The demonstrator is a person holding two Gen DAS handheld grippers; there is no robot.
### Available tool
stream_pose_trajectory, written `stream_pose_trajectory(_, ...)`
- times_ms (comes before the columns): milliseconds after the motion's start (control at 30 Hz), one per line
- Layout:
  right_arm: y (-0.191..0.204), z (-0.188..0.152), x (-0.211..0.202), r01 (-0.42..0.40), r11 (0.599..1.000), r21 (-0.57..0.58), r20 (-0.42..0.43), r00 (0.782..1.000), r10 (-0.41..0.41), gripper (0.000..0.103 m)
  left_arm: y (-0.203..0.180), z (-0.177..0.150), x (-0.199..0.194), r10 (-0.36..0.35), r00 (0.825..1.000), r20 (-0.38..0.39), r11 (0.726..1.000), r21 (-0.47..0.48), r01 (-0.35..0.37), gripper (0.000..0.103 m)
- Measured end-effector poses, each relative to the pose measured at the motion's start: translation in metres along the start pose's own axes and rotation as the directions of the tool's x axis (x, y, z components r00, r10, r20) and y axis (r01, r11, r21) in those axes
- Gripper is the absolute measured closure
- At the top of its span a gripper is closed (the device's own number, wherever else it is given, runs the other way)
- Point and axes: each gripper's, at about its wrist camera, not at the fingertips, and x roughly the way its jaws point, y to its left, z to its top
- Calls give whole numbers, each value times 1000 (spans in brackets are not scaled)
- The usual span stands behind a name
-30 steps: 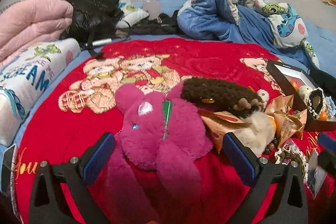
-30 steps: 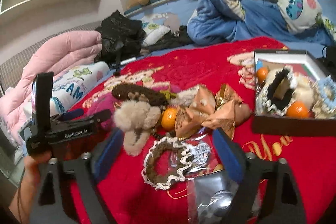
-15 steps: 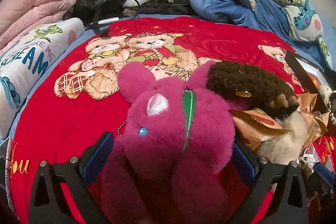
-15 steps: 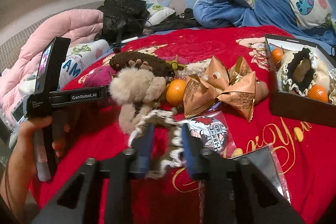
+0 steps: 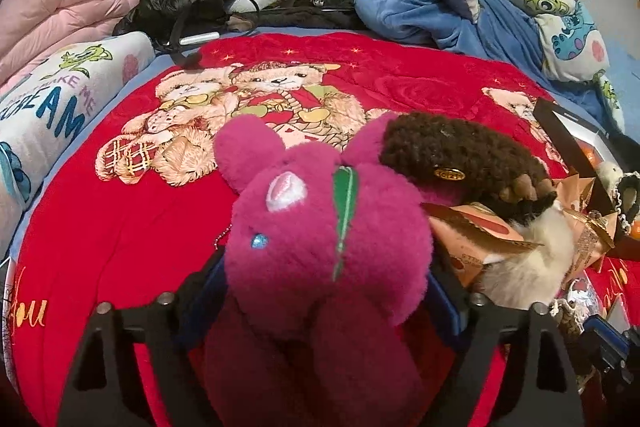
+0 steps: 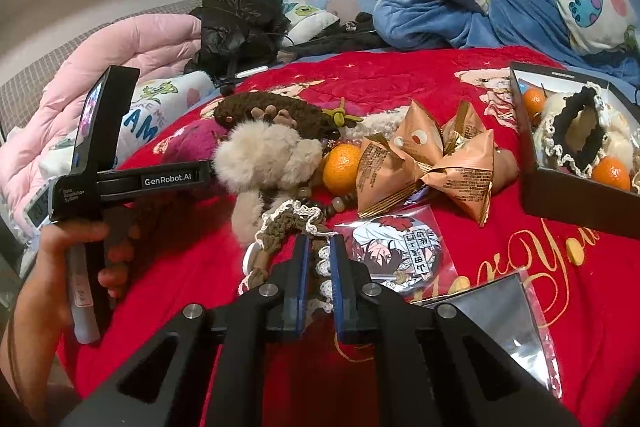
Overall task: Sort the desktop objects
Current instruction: 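Grasp the pink plush with the left gripper while the right gripper grasps the brown crochet scrunchie, then lift the pink plush with the left gripper while the right gripper lifts the scrunchie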
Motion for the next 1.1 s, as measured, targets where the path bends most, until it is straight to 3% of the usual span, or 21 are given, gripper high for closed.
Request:
stream_pose_trajectory(100,1,0,0,5,1000,-5,2,1000,-5,93,-6,0,-4,12,1000,19,1000,26,-12,29)
stream_pose_trajectory(300,1,1,-3,-2,1000,-4,19,1000,2,96,-3,-2,-12,3,999,44,1000,15,-4,34)
stream_pose_trajectory(700,0,-1,-3,5,1000,-5,29,1000,-5,91,2,-18,-65,59,989,137,998,-18,-57,35)
stream_pose_trajectory(767,-3,-1,0,-10,1000,3,16,1000,10,89,4,-21,-75,57,987,148,998,-31,-53,35)
stream_pose_trajectory(867,-3,-1,9,-33,999,0,-29,999,33,78,7,-25,-85,55,985,162,998,-47,-48,35)
stream_pose_trajectory(1100,-4,-2,23,-31,1000,4,-104,994,31,78,8,-32,-95,61,984,168,998,-45,-54,35)
